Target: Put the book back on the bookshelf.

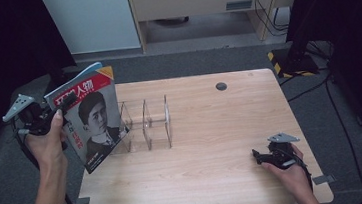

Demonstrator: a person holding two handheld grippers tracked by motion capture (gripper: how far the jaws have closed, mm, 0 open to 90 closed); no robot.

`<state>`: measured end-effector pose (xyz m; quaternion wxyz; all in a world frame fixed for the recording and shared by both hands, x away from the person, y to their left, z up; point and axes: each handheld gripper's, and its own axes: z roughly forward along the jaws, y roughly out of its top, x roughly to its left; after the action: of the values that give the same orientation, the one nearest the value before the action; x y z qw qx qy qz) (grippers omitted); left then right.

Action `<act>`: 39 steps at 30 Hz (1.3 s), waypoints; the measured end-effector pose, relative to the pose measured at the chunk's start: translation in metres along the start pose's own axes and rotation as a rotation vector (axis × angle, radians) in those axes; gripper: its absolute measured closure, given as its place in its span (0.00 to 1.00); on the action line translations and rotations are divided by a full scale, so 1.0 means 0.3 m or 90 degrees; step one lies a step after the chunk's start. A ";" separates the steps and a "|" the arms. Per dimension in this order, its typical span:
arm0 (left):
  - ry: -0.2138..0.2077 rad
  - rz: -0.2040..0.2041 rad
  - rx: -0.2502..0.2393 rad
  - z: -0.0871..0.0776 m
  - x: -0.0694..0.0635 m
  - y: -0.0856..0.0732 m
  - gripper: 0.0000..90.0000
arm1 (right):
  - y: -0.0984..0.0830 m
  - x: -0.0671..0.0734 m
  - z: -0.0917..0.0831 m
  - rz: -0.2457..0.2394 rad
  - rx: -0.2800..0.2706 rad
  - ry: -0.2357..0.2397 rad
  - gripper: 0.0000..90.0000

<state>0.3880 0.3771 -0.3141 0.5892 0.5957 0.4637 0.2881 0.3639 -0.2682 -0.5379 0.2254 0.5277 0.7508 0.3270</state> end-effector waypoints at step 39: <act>0.085 0.040 -0.031 0.057 -0.039 -0.079 0.96 | 0.000 0.000 -0.001 -0.002 0.002 0.002 0.17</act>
<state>0.3935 0.3563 -0.3372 0.5621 0.5750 0.4760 0.3562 0.3636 -0.2681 -0.5377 0.2239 0.5267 0.7523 0.3264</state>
